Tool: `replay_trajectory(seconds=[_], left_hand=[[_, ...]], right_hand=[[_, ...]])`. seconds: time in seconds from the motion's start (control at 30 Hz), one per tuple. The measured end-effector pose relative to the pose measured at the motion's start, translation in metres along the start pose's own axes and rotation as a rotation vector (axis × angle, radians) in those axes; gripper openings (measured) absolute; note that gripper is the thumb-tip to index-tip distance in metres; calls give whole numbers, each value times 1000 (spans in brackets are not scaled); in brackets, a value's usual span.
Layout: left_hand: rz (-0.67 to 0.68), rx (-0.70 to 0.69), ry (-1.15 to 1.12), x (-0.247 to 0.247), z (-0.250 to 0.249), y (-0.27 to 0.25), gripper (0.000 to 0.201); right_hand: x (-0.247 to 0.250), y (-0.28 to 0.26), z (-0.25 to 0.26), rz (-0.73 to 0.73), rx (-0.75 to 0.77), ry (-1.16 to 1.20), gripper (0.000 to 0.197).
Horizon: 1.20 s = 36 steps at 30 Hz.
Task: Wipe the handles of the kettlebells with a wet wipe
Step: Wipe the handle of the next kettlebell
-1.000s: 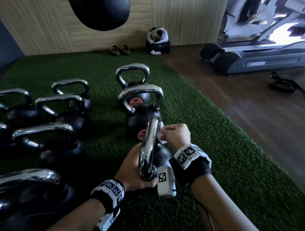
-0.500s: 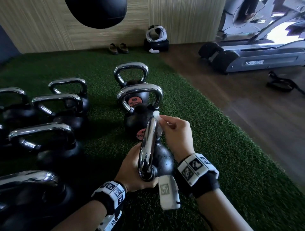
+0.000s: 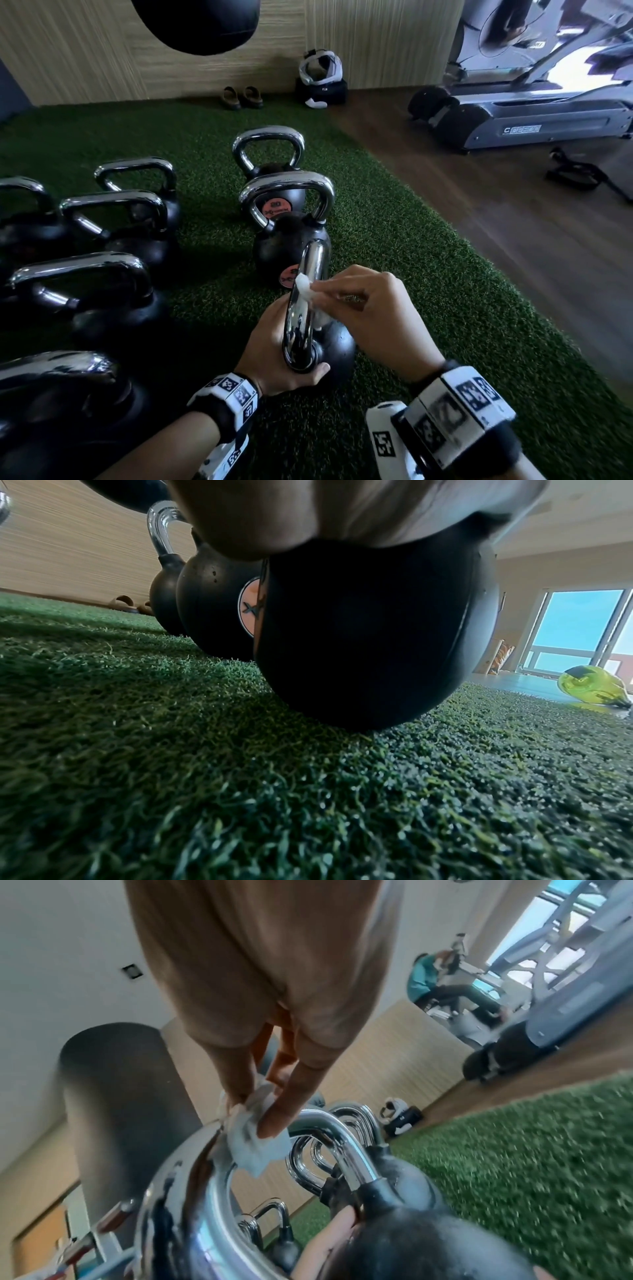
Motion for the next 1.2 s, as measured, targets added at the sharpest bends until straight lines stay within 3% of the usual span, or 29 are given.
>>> replay_trajectory(seconds=[0.17,0.27,0.37,0.53,0.67,0.77,0.9,1.0,1.1,1.2], left_hand=[[-17,14,-23,0,1,-1,105],[-23,-48,-53,1,-6,0,101],[3,0,-109,-2,2,2,97],[87,78,-137,-8,19,3,87],[40,76,-58,-4,16,3,107],[6,6,-13,-2,2,0,104],[-27,-31,-24,3,-15,-2,102],[-21,-52,-25,3,-16,-3,103],[-28,-56,-44,5,-18,-2,100],[-30,-41,-50,4,-18,-3,99]], right_hand=[[-2,-10,-15,-112,-128,86,18],[-12,-38,-21,-54,-217,205,13],[-17,-49,-28,34,-237,200,11],[-17,-46,-34,105,-218,156,20],[-23,-50,-47,197,-138,-44,16],[-17,-43,-41,227,-67,-128,14],[-13,-21,-43,248,-48,-135,25],[-31,-17,-43,414,13,-178,15],[-34,-16,-38,456,99,-189,13],[-25,-17,-43,442,23,-59,19]])
Point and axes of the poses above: each hand's wrist, its own y-axis towards the middle knuckle, its own x-axis out of the back of the hand, z = x × y, the point moved 5 cm from there along y, towards the middle knuckle, and after that the axes turned 14 degrees about x, right-handed, at the moved point
